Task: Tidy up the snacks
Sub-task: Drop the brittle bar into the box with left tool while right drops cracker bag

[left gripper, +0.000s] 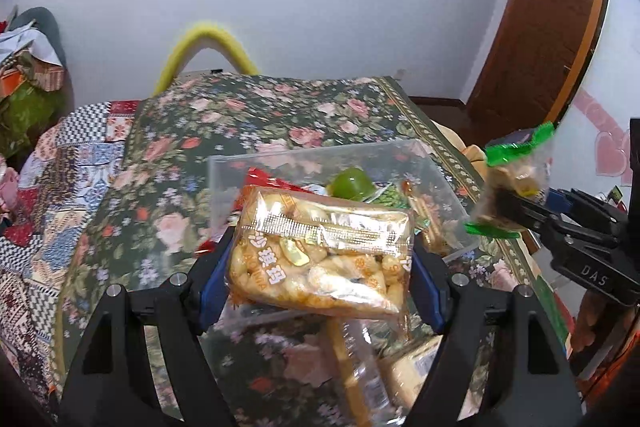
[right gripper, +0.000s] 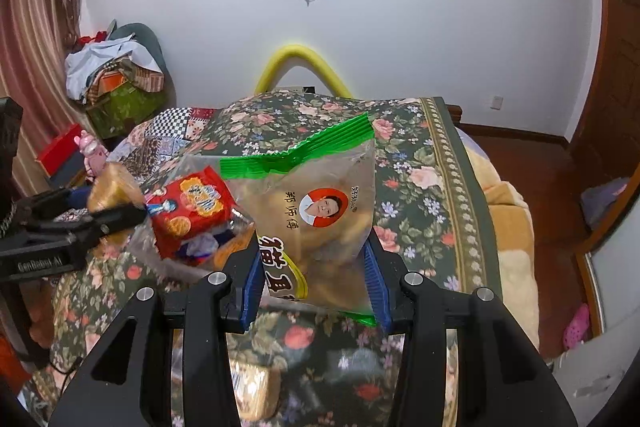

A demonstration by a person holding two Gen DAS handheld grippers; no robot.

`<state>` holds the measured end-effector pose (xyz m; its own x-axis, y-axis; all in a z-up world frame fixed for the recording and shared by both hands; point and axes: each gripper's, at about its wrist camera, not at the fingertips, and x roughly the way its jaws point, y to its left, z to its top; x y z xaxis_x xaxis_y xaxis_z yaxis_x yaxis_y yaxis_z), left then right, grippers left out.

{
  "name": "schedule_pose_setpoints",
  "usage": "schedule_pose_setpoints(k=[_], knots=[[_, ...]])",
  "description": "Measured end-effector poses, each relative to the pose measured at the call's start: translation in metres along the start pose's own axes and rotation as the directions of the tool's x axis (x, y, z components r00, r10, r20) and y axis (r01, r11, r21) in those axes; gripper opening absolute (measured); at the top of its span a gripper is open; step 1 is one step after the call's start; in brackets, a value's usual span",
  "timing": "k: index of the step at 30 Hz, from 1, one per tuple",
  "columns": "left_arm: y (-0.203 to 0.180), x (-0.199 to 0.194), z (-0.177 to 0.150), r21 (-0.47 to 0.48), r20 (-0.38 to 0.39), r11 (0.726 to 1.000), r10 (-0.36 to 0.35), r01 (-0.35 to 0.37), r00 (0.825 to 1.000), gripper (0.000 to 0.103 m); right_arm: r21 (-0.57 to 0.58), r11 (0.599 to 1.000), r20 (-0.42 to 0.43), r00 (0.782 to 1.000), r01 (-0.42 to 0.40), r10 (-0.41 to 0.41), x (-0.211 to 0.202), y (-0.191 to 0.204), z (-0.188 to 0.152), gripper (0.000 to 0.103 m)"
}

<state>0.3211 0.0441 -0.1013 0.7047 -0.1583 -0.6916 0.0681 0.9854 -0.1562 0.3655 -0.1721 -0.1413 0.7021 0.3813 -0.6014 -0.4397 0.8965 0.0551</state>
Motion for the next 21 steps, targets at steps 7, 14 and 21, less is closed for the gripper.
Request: schedule_pose_setpoints(k=[7, 14, 21], knots=[[-0.013, 0.04, 0.012, 0.015, -0.032, 1.0, -0.019, 0.019, 0.999, 0.076, 0.021, 1.0, -0.02, 1.0, 0.0, 0.0, 0.025, -0.013, 0.014, 0.041], [-0.007, 0.069, 0.029, 0.001, -0.037, 1.0, -0.001, 0.002, 0.999, 0.076, 0.038, 0.999, -0.043, 0.999, -0.025, 0.027, 0.048, -0.017, 0.023, 0.041], [0.002, 0.092, 0.039, -0.018, -0.052, 0.999, 0.033, -0.034, 0.998, 0.076, 0.019, 0.998, -0.079, 0.995, -0.053, 0.054, 0.072, -0.011, 0.023, 0.041]])
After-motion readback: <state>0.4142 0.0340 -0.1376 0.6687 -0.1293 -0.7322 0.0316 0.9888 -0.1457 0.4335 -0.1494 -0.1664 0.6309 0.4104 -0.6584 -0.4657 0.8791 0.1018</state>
